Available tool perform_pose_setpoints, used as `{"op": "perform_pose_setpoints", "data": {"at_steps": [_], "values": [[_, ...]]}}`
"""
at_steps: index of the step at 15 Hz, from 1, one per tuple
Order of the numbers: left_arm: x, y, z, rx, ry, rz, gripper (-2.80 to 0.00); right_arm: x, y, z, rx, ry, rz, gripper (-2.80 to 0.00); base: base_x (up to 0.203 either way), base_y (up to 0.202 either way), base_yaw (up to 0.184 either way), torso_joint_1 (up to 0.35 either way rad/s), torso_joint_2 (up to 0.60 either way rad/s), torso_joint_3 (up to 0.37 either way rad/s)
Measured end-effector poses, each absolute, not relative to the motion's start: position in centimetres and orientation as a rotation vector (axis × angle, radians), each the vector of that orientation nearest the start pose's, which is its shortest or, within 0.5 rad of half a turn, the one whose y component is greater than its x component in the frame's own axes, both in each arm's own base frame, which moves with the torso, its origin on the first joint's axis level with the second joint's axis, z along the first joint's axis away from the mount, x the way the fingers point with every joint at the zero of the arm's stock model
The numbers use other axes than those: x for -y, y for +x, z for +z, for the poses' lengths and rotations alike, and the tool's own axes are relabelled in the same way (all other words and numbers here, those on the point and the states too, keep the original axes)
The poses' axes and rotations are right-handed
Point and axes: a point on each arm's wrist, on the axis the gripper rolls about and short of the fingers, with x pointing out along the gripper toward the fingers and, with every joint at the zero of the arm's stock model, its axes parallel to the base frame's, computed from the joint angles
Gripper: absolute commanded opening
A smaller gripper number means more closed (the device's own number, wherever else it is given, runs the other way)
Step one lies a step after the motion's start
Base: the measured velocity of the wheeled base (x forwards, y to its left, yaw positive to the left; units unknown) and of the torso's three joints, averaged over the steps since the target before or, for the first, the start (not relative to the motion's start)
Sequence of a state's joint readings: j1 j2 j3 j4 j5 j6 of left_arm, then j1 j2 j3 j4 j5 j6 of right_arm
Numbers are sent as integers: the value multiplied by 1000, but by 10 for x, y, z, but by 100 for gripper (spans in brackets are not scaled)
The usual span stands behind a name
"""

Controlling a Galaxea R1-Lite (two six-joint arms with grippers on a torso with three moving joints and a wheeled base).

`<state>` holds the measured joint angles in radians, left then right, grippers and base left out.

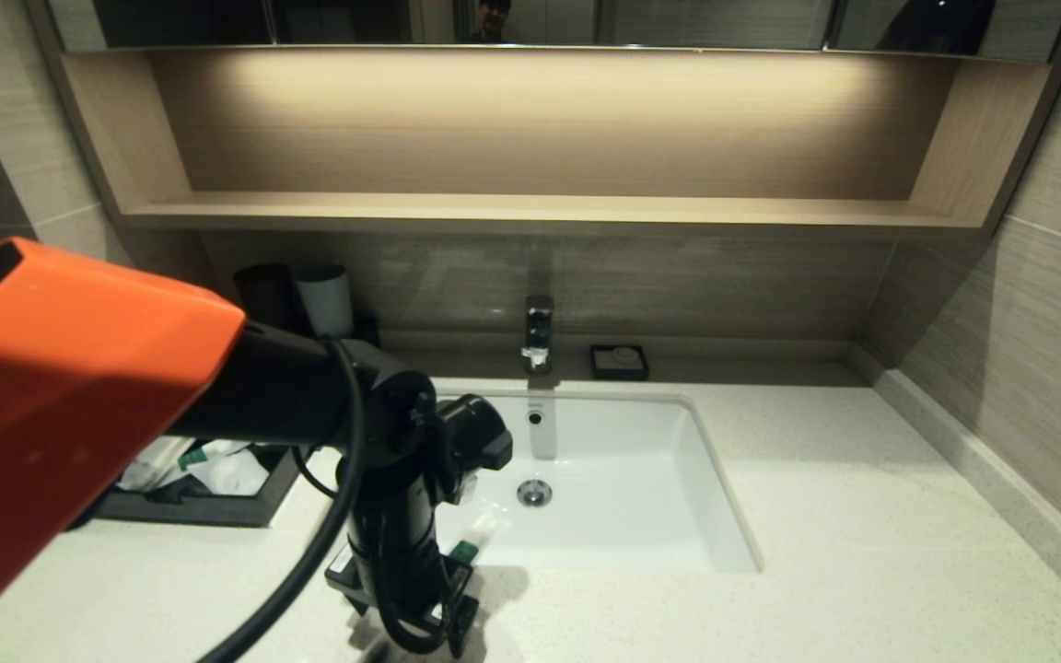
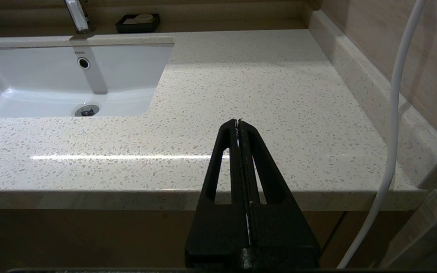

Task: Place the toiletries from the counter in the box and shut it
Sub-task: Pick up the bathroom toiletry

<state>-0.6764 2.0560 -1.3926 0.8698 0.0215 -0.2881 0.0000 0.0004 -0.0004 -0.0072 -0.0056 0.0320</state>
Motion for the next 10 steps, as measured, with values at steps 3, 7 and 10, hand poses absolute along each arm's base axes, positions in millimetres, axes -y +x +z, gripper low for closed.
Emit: {"op": "perform_pose_setpoints", "data": {"at_steps": [3,7,10], "values": [[205,256,114,-1510,291,-284,0,0,-23,76,7,32,-6,-280,0,0,0,0,0,0],[205,256,113,-1512,286,-280,0,0,-23,76,7,33,-6,-280,0,0,0,0,0,0],[205,257,112,-1514,281,-274,0,0,-23,76,7,32,-6,-280,0,0,0,0,0,0]]}}
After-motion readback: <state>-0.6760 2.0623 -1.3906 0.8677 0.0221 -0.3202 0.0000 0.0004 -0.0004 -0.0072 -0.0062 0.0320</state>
